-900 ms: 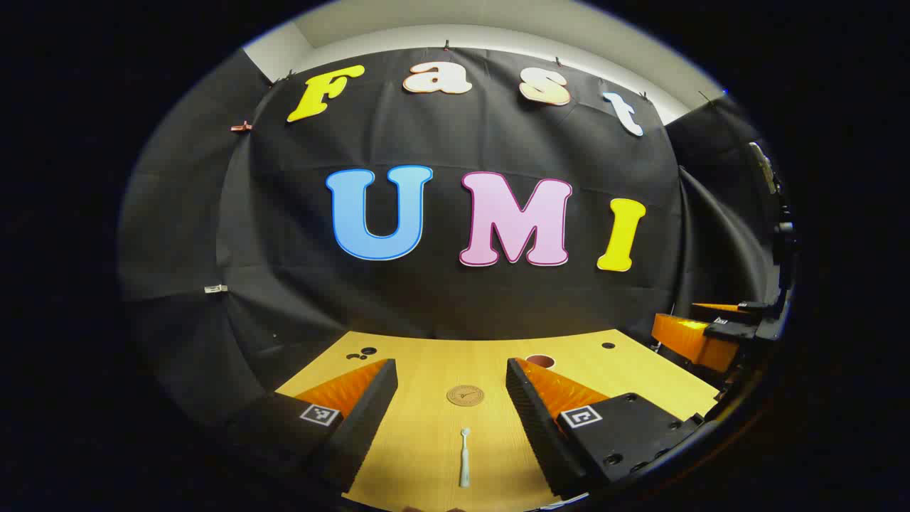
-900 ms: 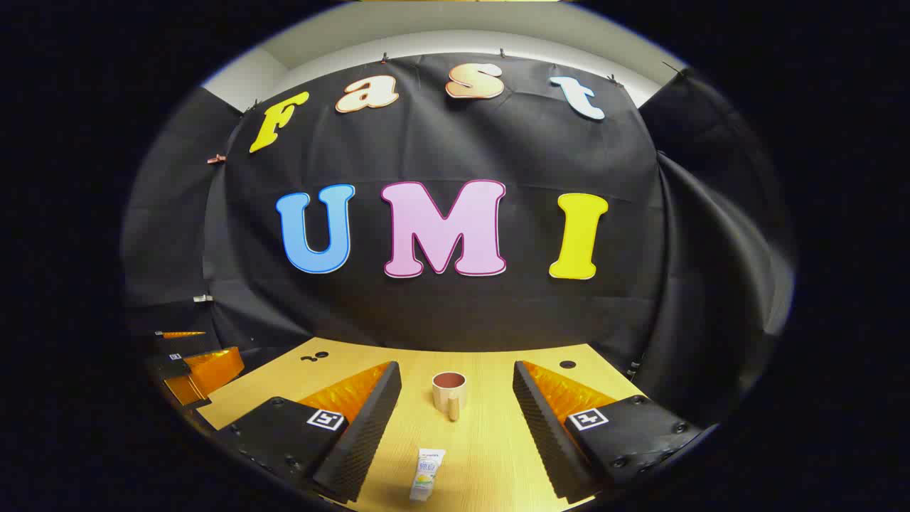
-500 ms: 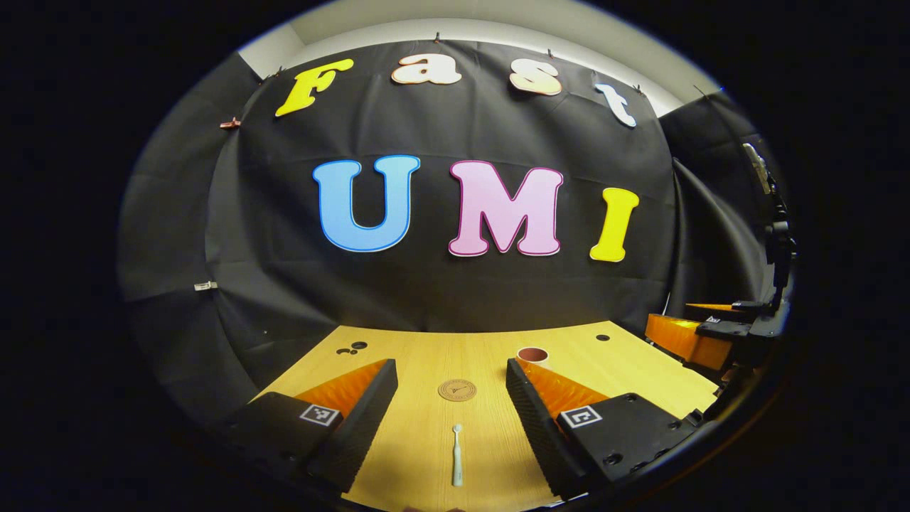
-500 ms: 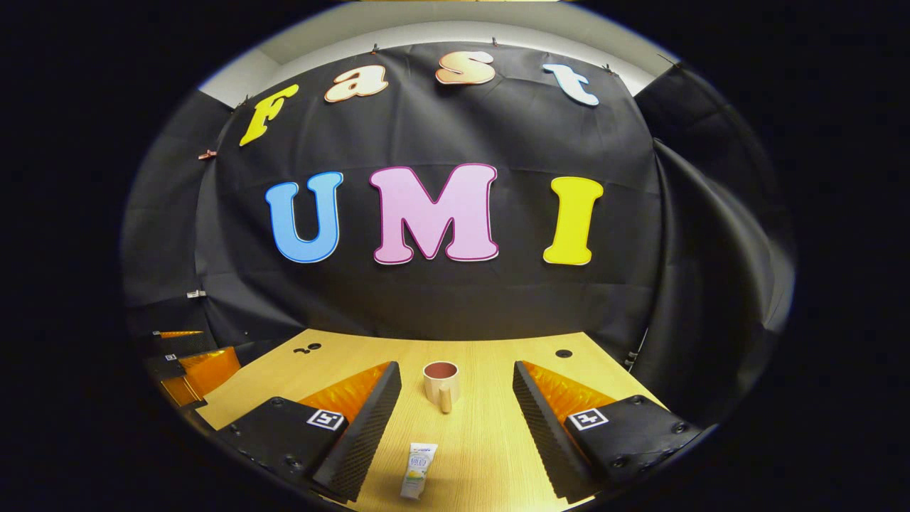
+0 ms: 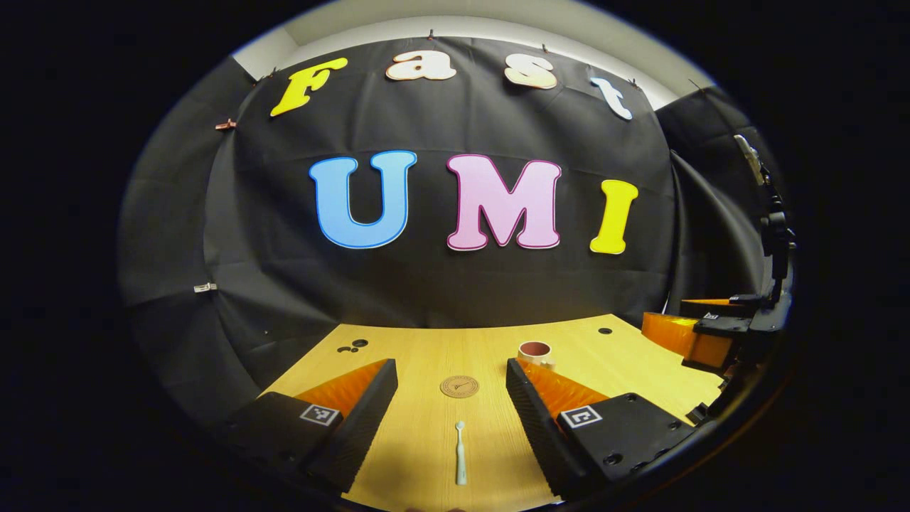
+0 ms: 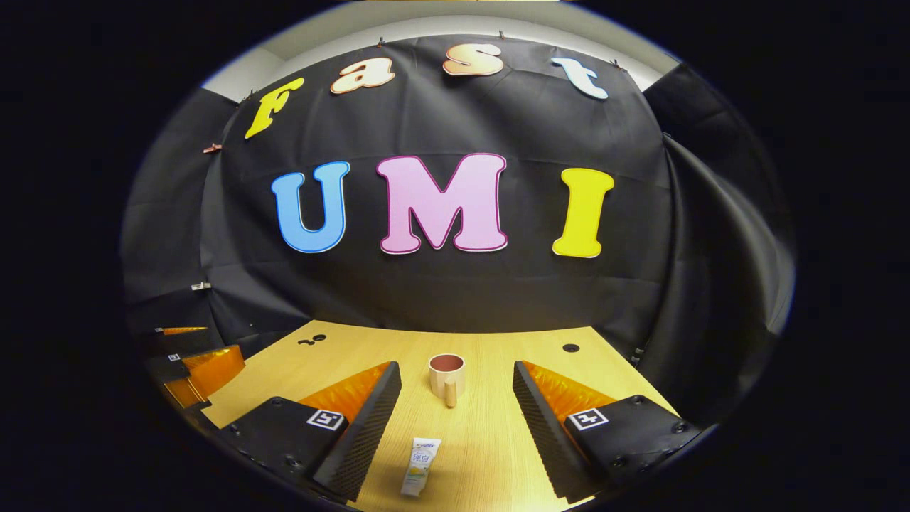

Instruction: Put the toothbrush and toothpaste on the desktop into the cup, then pick up the cup and place it on the coaster on the desktop.

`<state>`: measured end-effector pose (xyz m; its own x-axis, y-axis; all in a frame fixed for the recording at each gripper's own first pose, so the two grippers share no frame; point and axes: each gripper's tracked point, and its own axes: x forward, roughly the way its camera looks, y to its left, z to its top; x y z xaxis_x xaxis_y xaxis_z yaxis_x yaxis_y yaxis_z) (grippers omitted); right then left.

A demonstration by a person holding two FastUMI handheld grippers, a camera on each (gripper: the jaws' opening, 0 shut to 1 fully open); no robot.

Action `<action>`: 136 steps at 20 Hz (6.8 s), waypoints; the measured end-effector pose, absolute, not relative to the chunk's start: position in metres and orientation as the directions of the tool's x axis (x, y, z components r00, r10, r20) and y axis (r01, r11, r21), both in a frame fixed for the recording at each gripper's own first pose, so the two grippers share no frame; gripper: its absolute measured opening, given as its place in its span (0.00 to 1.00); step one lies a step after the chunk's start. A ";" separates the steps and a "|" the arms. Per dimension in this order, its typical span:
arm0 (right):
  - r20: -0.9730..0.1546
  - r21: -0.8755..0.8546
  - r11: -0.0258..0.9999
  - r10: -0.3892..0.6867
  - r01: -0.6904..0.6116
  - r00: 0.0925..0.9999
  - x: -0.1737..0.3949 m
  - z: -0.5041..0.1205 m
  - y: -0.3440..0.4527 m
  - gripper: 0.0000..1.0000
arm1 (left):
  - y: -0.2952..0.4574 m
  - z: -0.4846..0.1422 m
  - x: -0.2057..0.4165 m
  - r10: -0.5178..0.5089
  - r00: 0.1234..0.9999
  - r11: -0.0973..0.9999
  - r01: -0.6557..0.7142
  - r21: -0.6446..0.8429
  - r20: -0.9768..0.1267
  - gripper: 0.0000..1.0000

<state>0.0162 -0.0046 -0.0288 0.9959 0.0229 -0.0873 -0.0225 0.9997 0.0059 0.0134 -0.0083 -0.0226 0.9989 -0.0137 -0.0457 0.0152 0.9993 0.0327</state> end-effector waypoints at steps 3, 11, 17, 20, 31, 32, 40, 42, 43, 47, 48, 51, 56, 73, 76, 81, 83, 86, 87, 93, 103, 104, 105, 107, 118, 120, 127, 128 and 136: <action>-0.101 0.014 0.999 0.032 -0.030 0.994 0.020 -0.033 -0.002 0.97 | -0.005 -0.025 0.015 -0.012 0.999 0.999 0.013 0.034 -0.050 0.97; -0.203 0.017 0.999 0.054 -0.051 0.978 0.041 -0.064 0.010 0.97 | 0.012 -0.039 0.023 0.026 0.996 0.999 -0.023 0.035 -0.089 0.97; -0.352 0.033 0.995 0.099 -0.093 0.931 0.057 -0.110 0.024 0.97 | 0.024 -0.054 0.027 0.071 0.989 0.997 -0.068 0.023 -0.131 0.97; -0.435 0.045 0.994 0.108 -0.098 0.894 0.065 -0.136 0.026 0.98 | 0.032 -0.064 0.030 0.104 0.982 0.995 -0.102 0.017 -0.155 0.97; -0.698 0.047 0.989 0.132 -0.139 0.704 0.079 -0.248 0.039 1.00 | 0.059 -0.117 0.037 0.237 0.924 0.970 -0.244 0.015 -0.299 0.98; -0.718 0.045 0.990 0.126 -0.134 0.685 0.078 -0.258 0.038 1.00 | 0.060 -0.121 0.037 0.243 0.919 0.968 -0.250 0.016 -0.310 0.97; -0.831 0.064 0.989 0.126 -0.131 0.542 0.057 -0.313 0.042 1.00 | 0.059 -0.130 0.045 0.249 0.904 0.966 -0.256 0.026 -0.347 0.98; -0.842 0.068 0.991 0.120 -0.118 0.526 0.055 -0.318 0.042 1.00 | 0.057 -0.133 0.047 0.241 0.901 0.968 -0.252 0.017 -0.361 0.98; -0.846 0.070 0.991 0.118 -0.111 0.521 0.053 -0.320 0.042 1.00 | 0.056 -0.135 0.048 0.238 0.899 0.968 -0.251 0.014 -0.367 0.98; -0.861 0.057 0.992 0.104 -0.109 0.498 0.046 -0.327 0.043 0.99 | 0.052 -0.144 0.051 0.226 0.893 0.971 -0.239 0.016 -0.388 0.98; -0.865 0.056 0.992 0.103 -0.111 0.491 0.044 -0.329 0.045 0.99 | 0.053 -0.146 0.049 0.225 0.892 0.971 -0.236 0.020 -0.392 0.97; -0.863 0.022 0.992 0.080 -0.121 0.500 0.044 -0.330 0.046 0.99 | 0.057 -0.151 0.044 0.224 0.887 0.972 -0.231 0.033 -0.403 0.98; -0.872 -0.017 0.995 0.035 -0.101 0.488 0.043 -0.334 0.050 0.96 | 0.064 -0.155 0.038 0.211 0.888 0.976 -0.216 0.034 -0.408 0.97; -0.892 0.111 0.990 0.138 -0.088 0.431 0.046 -0.325 0.055 0.15 | 0.087 -0.173 0.008 0.202 0.881 0.978 -0.203 0.045 -0.428 0.97; -0.866 0.094 0.986 0.150 -0.139 0.476 0.049 -0.312 0.047 0.15 | 0.076 -0.180 0.016 0.150 0.881 0.987 -0.163 0.010 -0.448 0.97; -0.823 0.106 0.981 0.178 -0.162 0.539 0.042 -0.277 0.027 0.15 | 0.046 -0.204 0.044 0.010 0.856 0.994 -0.063 -0.085 -0.516 0.98; -0.810 0.126 0.980 0.190 -0.151 0.556 0.038 -0.265 0.017 0.15 | 0.035 -0.223 0.057 -0.032 0.824 0.995 -0.028 -0.097 -0.566 0.98; -0.795 0.123 0.981 0.188 -0.149 0.577 0.032 -0.253 -0.002 0.15 | 0.025 -0.251 0.079 -0.042 0.784 0.998 0.000 -0.067 -0.619 0.98; -0.791 0.120 0.982 0.184 -0.147 0.583 0.029 -0.251 -0.009 0.15 | 0.022 -0.258 0.085 -0.044 0.769 0.998 0.007 -0.061 -0.637 0.97; -0.795 0.139 0.985 0.174 -0.104 0.581 0.017 -0.249 -0.042 0.15 | 0.007 -0.295 0.110 -0.059 0.677 0.998 0.042 -0.042 -0.734 0.96; -0.788 0.194 0.973 0.229 -0.122 0.571 0.017 -0.249 -0.042 0.15 | 0.006 -0.315 0.116 -0.015 0.554 0.997 0.069 0.028 -0.833 0.78; -0.788 0.204 0.971 0.239 -0.127 0.567 0.019 -0.250 -0.041 0.15 | 0.004 -0.317 0.117 -0.019 0.536 0.997 0.075 0.025 -0.844 0.69; -0.788 0.215 0.968 0.251 -0.131 0.562 0.022 -0.251 -0.039 0.15 | 0.002 -0.316 0.117 -0.013 0.517 0.997 0.073 0.028 -0.856 0.62; -0.785 0.241 0.961 0.277 -0.139 0.554 0.027 -0.251 -0.035 0.14 | -0.001 -0.317 0.116 -0.014 0.482 0.997 0.067 0.022 -0.876 0.52; -0.787 0.234 0.962 0.272 -0.139 0.554 0.042 -0.253 -0.031 0.15 | -0.013 -0.313 0.118 -0.056 0.442 0.991 0.132 0.003 -0.895 0.07; -0.777 0.223 0.964 0.266 -0.145 0.571 0.047 -0.247 -0.029 0.15 | -0.012 -0.313 0.117 -0.065 0.458 0.990 0.139 -0.001 -0.887 0.07; -0.679 0.202 0.961 0.278 -0.191 0.680 0.099 -0.192 -0.017 0.15 | -0.017 -0.280 0.109 -0.112 0.579 0.993 0.099 -0.067 -0.807 0.07; -0.659 0.196 0.960 0.281 -0.201 0.697 0.110 -0.181 -0.017 0.14 | -0.017 -0.273 0.109 -0.118 0.598 0.993 0.091 -0.079 -0.793 0.07; -0.488 0.143 0.944 0.329 -0.298 0.809 0.193 -0.114 0.009 0.14 | -0.026 -0.222 0.121 -0.172 0.761 0.985 0.112 -0.134 -0.626 0.06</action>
